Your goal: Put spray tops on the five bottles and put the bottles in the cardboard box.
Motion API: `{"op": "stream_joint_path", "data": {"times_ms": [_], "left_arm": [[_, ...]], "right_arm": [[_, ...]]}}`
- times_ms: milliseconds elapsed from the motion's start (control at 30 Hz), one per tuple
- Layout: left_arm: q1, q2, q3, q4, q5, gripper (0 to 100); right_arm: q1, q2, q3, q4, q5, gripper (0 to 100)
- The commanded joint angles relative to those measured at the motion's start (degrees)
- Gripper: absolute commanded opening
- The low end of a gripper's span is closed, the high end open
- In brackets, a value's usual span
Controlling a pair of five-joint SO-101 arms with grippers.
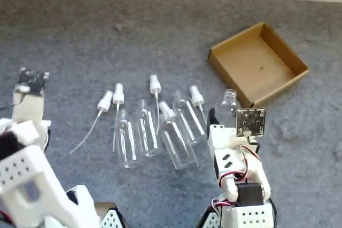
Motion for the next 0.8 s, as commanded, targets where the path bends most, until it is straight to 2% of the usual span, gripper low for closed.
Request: {"op": "stream_joint_path", "data": {"times_ms": [0, 100, 233, 400, 700, 767], "left_arm": [[11.3, 7.2, -9.7, 6.3, -0.3, 0], [18.3, 11.7, -13.8, 8.5, 0.4, 0], [23.4, 18.7, -18.8, 8.4, 9.9, 1], [28.3, 29.3, -23.7, 8.4, 14.9, 12], [29.2, 42.9, -28.9, 3.4, 18.4, 15], [29.2, 44.6, -29.0, 1.4, 18.4, 18]], "right_arm": [[0.2, -0.6, 6.6, -1.5, -0.1, 8.7], [0.2, -0.5, 6.6, -1.5, -0.1, 8.7], [0.2, -0.5, 6.6, -1.5, -0.1, 8.7], [0.2, -0.5, 6.6, -1.5, -0.1, 8.7], [0.2, -0.5, 6.6, -1.5, -0.1, 8.7], [0.2, -0.5, 6.6, -1.5, -0.1, 8.7]]}}
